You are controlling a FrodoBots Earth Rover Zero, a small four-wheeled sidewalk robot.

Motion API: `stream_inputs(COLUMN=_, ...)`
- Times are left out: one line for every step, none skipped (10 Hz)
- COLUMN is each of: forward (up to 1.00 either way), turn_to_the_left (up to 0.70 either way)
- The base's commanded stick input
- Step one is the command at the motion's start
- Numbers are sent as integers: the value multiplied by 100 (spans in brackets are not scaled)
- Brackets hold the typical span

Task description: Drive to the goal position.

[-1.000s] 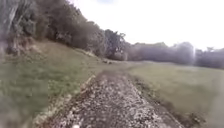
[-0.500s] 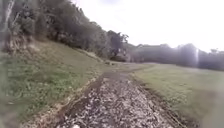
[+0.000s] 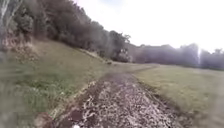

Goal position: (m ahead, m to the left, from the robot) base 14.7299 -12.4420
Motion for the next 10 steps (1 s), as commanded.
stream_inputs(forward=85, turn_to_the_left=-34)
stream_inputs(forward=85, turn_to_the_left=-2)
stream_inputs(forward=85, turn_to_the_left=0)
stream_inputs(forward=85, turn_to_the_left=0)
stream_inputs(forward=85, turn_to_the_left=0)
stream_inputs(forward=85, turn_to_the_left=0)
stream_inputs(forward=85, turn_to_the_left=0)
stream_inputs(forward=85, turn_to_the_left=0)
stream_inputs(forward=85, turn_to_the_left=0)
stream_inputs(forward=85, turn_to_the_left=0)
